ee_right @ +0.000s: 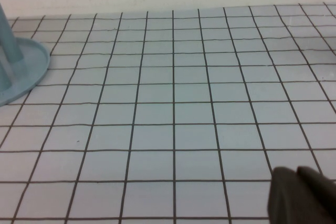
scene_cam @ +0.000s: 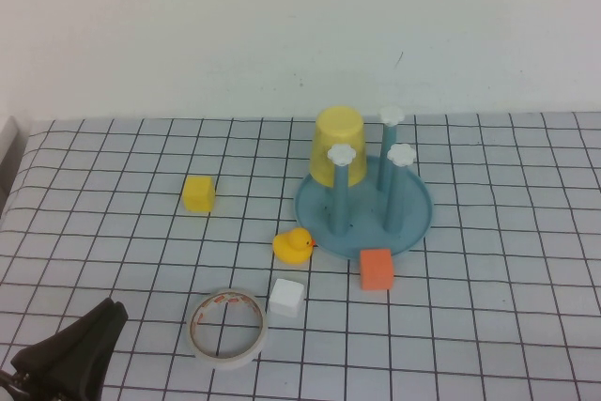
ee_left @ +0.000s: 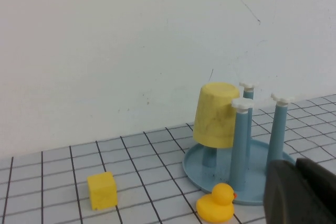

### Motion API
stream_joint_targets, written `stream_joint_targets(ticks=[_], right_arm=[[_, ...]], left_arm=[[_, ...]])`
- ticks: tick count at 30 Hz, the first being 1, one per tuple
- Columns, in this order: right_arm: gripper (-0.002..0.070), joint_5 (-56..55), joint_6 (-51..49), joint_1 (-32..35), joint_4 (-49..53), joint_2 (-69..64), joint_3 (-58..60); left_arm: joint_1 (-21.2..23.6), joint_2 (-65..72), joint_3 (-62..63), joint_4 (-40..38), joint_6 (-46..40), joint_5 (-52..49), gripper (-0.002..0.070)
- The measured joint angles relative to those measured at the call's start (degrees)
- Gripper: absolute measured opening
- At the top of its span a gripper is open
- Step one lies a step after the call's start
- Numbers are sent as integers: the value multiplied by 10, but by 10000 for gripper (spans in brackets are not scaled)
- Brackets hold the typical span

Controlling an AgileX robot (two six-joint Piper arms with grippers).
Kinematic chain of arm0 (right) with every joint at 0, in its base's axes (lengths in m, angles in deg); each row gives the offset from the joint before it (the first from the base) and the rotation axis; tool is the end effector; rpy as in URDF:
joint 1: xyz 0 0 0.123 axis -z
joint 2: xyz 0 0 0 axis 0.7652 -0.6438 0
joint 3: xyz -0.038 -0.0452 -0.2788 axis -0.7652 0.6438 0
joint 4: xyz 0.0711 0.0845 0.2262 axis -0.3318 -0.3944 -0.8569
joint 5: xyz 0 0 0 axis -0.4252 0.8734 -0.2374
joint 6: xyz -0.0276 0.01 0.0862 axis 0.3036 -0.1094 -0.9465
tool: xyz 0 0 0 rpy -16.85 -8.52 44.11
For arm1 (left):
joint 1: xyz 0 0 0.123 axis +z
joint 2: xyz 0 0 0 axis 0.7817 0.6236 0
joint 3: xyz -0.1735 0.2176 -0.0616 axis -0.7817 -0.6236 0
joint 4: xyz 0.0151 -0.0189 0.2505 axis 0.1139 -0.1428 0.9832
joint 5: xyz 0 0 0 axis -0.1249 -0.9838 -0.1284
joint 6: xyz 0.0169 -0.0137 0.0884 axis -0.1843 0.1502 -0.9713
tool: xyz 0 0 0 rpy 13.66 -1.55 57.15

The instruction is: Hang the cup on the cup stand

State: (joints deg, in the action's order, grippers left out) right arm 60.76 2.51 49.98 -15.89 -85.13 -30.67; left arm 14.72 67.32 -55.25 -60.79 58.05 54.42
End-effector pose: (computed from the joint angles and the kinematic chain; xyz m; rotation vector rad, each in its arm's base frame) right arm 0.0533 -0.0062 0.1766 0.0790 1.8265 -0.0385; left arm 0.1098 -0.0575 0.2101 0.2355 1.4628 -0.4293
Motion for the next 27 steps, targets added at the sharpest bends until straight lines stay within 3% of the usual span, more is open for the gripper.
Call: stream_joint_targets(ticks=[14,20,27], right_arm=[[-1,0,0,0,0,0,0],[-1,0,0,0,1,0,0],[-1,0,0,0,1,0,0]], left_arm=[[1,-20,0,-126,-158,-90,-1],[68,-150,0,-70,-181,-145,-2],[221,-307,0,17,-114,-381,-2]])
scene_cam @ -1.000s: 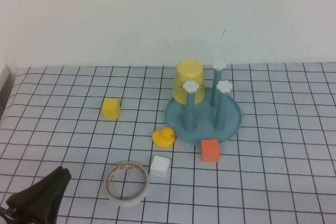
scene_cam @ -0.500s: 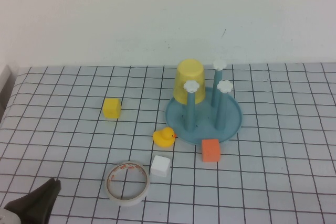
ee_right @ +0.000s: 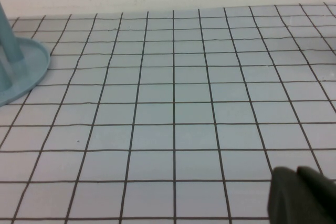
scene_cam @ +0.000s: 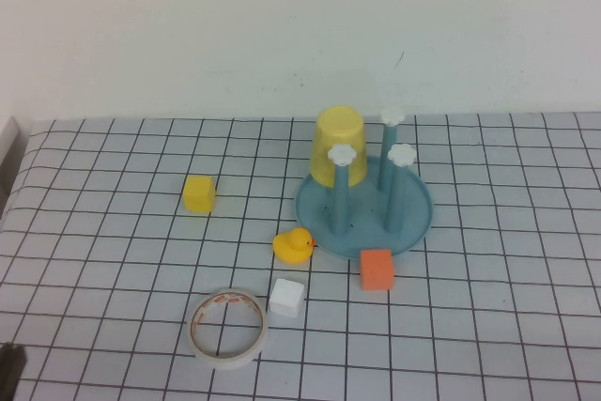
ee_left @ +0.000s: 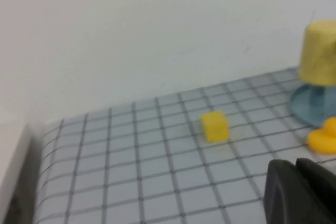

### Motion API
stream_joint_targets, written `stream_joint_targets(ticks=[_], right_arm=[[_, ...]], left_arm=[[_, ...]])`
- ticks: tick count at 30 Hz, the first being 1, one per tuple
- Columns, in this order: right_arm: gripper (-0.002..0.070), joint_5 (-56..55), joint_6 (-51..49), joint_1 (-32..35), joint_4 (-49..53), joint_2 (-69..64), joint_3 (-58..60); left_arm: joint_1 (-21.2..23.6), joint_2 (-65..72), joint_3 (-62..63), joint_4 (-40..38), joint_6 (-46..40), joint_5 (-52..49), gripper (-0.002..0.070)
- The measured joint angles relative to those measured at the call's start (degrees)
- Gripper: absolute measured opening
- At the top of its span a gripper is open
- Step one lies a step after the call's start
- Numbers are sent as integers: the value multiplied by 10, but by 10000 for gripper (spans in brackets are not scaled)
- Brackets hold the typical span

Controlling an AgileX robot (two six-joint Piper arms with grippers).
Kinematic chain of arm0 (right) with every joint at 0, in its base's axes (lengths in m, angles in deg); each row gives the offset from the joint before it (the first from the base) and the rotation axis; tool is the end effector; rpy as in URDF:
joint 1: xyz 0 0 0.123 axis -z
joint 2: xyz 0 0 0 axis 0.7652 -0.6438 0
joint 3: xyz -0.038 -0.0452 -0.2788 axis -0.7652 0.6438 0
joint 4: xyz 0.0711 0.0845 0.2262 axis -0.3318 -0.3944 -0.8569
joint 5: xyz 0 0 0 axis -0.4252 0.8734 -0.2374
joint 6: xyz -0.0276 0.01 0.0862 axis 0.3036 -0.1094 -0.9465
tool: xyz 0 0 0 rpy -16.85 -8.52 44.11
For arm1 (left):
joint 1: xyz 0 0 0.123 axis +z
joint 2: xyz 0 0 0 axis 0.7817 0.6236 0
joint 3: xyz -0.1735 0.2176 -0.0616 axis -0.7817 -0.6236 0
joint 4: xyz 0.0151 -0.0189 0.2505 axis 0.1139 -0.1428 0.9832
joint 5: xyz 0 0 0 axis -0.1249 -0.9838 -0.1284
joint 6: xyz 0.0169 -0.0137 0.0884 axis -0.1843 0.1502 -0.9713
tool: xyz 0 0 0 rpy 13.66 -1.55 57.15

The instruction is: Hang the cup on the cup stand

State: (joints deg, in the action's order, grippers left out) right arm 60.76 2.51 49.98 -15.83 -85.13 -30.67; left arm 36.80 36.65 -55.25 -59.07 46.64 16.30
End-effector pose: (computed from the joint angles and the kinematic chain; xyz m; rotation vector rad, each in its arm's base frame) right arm 0.0533 -0.0062 0.1766 0.0784 1.8265 -0.0395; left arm 0.0790 -0.0156 0.2061 0.2028 1.5695 -0.1158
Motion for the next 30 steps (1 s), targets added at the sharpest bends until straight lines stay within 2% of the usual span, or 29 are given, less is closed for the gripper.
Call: stream_joint_targets(ticks=[4,7,11,16,22,30], right_arm=[[-1,0,0,0,0,0,0],[-1,0,0,0,0,0,0],[-1,0,0,0,0,0,0],[-1,0,0,0,0,0,0],[-1,0,0,0,0,0,0],[-1,0,0,0,0,0,0]], left_arm=[[77,-69,0,112,108,-92,-1],[114,-106,0,157,148,-132,-1],[138,-142,0,162,155,-181,-1],[161,-168,0,119,130,-257,-2],[166,-169,0,93,77,-295,-2],[127,-171,0,93,71,-296,-2]])
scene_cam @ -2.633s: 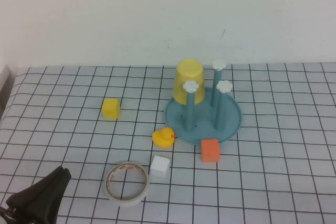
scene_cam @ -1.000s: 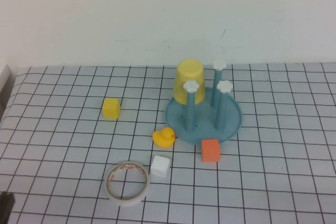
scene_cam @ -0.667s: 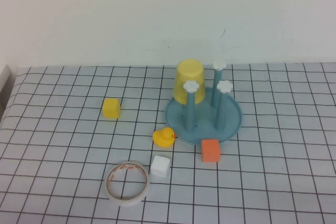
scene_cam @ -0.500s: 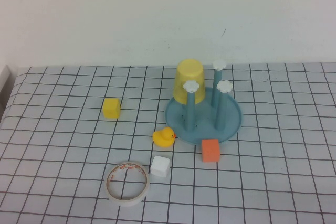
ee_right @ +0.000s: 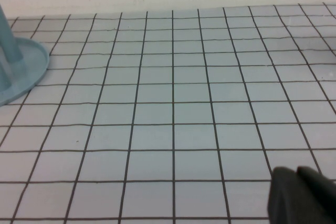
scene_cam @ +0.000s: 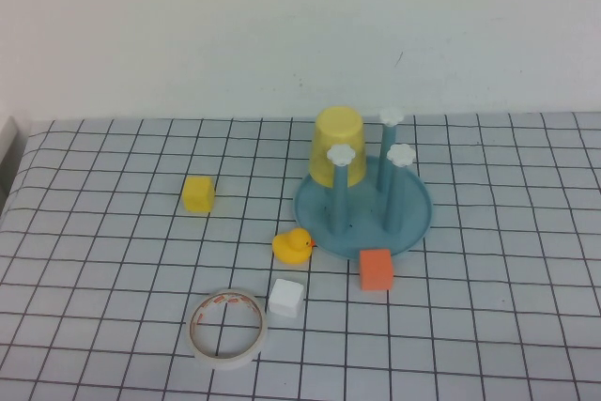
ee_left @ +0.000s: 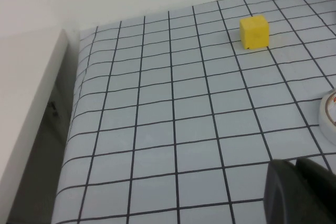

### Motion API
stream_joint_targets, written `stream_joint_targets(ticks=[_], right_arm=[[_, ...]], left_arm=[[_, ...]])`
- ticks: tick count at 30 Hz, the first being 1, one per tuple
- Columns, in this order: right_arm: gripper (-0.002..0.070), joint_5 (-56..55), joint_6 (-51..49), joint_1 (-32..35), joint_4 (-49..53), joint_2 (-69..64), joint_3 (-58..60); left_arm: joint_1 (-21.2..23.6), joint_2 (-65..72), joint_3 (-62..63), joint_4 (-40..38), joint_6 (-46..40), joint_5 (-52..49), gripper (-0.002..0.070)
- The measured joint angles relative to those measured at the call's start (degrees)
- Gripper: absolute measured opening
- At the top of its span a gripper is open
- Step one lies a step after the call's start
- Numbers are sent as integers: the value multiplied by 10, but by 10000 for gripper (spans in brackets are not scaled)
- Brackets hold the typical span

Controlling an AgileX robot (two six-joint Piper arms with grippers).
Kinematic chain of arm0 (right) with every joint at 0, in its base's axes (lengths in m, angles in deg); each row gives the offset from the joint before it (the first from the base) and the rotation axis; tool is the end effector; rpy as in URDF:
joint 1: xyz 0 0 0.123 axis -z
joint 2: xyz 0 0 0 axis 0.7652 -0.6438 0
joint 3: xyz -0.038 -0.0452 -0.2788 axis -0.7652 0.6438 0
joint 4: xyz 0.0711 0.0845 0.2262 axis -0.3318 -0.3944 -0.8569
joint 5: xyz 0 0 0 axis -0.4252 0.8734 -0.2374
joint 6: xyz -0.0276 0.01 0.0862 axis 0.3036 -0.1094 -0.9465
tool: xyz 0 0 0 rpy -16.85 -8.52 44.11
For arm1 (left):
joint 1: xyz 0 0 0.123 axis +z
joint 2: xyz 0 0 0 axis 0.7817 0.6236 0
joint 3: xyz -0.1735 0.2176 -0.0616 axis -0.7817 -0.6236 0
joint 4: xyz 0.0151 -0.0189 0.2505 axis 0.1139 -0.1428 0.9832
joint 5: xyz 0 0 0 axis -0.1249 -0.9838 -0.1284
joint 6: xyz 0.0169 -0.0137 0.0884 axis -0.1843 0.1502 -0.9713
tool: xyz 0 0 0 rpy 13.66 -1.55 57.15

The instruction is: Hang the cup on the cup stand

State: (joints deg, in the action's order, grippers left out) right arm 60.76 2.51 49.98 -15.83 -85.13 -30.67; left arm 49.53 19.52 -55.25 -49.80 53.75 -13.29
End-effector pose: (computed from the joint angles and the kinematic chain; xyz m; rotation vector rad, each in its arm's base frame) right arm 0.0533 -0.0062 0.1766 0.0784 1.8265 -0.0395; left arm 0.0538 -0.0042 0.1804 0.1294 1.7865 0.0172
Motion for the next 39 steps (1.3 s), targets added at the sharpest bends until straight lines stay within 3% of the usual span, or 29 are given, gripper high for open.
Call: stream_joint_targets(ticks=[39], right_arm=[[-1,0,0,0,0,0,0]], left_arm=[[-5,0,0,0,41,-1,-3]])
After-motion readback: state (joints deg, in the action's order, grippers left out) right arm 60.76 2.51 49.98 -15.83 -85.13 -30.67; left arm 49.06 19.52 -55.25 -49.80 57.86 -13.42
